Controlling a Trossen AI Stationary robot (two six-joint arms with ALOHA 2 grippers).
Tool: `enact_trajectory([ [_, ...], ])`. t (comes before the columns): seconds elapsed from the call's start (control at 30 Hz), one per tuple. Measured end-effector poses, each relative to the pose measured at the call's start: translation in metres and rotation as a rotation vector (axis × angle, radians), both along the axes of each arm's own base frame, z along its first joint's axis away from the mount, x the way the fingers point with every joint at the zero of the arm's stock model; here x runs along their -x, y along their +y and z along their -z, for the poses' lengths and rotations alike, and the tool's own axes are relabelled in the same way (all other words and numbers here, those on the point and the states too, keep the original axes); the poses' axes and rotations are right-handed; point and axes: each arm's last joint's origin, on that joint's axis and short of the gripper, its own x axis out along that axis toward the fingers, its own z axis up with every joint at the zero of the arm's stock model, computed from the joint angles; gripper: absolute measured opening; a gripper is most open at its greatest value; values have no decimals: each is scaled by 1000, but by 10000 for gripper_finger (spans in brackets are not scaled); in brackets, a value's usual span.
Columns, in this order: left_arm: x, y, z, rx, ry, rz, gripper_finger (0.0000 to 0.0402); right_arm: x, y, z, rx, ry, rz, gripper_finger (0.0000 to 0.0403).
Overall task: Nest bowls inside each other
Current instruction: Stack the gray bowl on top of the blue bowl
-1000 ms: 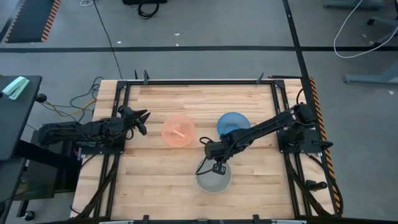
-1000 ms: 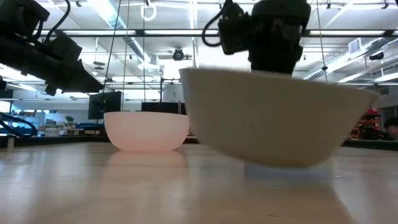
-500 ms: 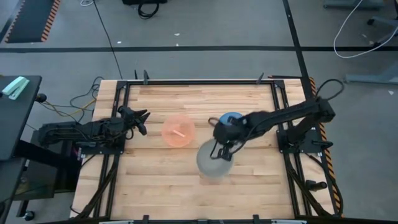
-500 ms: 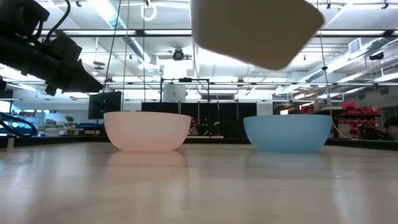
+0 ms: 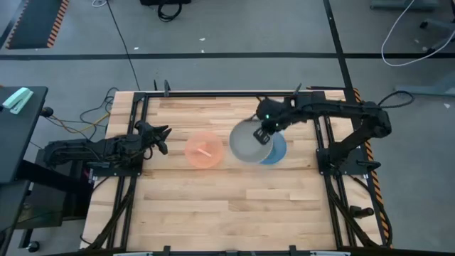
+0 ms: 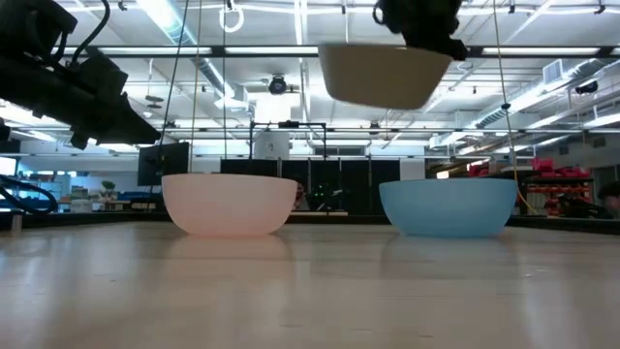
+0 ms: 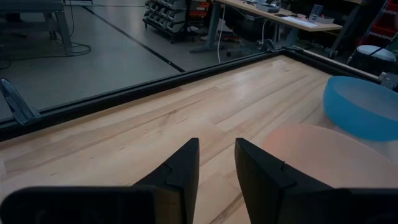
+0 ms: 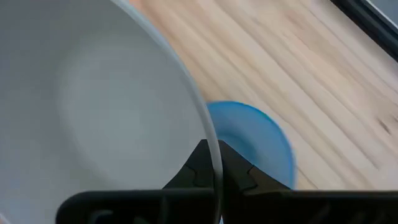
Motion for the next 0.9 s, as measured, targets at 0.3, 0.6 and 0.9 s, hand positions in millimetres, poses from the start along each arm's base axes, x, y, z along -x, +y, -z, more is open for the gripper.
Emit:
enact_trajectory([
  [0.3,0,0,0,1,0,2,108,5,-40,23,-94,187,120,2],
  [0.6,0,0,0,17,-10,15,107,1,-53,50,-164,291,61,2],
  [0.9,-1,-1,0,35,-21,27,107,37,-52,72,-187,249,101,2],
])
